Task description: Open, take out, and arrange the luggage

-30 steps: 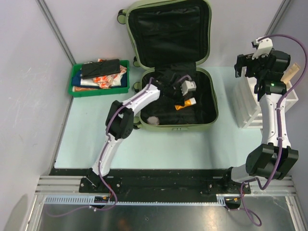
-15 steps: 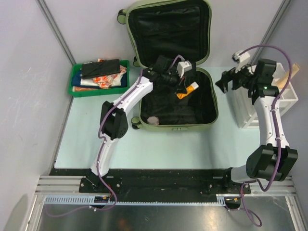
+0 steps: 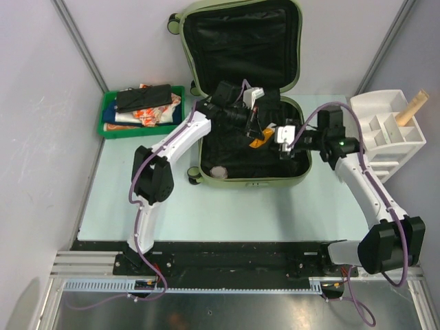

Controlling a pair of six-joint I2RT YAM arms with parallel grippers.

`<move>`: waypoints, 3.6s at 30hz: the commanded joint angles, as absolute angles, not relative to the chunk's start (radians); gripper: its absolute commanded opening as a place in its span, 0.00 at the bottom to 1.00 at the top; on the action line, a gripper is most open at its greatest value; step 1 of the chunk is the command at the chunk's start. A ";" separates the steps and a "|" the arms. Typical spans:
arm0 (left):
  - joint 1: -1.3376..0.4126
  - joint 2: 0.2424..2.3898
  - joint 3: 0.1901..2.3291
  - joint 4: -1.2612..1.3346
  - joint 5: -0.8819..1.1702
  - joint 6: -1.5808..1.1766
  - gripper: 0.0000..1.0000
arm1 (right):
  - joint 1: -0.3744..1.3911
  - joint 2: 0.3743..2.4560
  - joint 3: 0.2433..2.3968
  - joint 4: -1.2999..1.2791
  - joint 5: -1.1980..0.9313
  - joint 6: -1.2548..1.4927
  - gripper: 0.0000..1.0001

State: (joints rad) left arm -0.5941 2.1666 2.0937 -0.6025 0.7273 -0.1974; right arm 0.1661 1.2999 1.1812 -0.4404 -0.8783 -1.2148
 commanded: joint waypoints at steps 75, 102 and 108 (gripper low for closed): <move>-0.523 2.157 2.295 -0.543 0.611 -0.064 1.00 | -0.730 1.074 1.142 0.257 -0.184 -0.141 0.00; -0.526 2.151 2.270 -0.541 0.621 -0.069 1.00 | -0.658 1.178 0.985 0.560 0.155 0.084 0.00; -0.523 2.151 2.267 -0.542 0.617 -0.058 1.00 | -0.655 1.252 0.983 0.620 0.130 0.081 0.00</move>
